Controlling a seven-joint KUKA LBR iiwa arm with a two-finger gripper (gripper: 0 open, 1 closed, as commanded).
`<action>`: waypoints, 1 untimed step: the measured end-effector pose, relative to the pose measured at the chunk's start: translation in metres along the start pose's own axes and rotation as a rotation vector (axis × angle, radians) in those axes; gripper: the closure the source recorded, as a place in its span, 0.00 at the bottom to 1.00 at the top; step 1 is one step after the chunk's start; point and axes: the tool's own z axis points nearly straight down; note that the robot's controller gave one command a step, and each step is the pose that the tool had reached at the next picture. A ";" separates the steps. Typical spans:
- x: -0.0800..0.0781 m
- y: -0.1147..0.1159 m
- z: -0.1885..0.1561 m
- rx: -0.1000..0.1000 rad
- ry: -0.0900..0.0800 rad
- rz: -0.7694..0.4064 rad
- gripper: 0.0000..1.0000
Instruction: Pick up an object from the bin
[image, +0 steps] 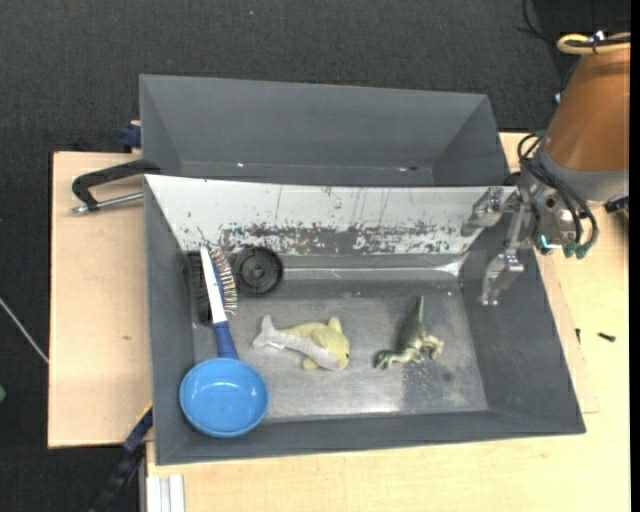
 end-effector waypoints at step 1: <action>0.018 0.046 0.073 -0.001 -0.001 -0.370 0.00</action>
Offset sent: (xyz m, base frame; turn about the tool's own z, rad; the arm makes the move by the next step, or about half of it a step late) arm -0.0177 0.0436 -0.0708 -0.3685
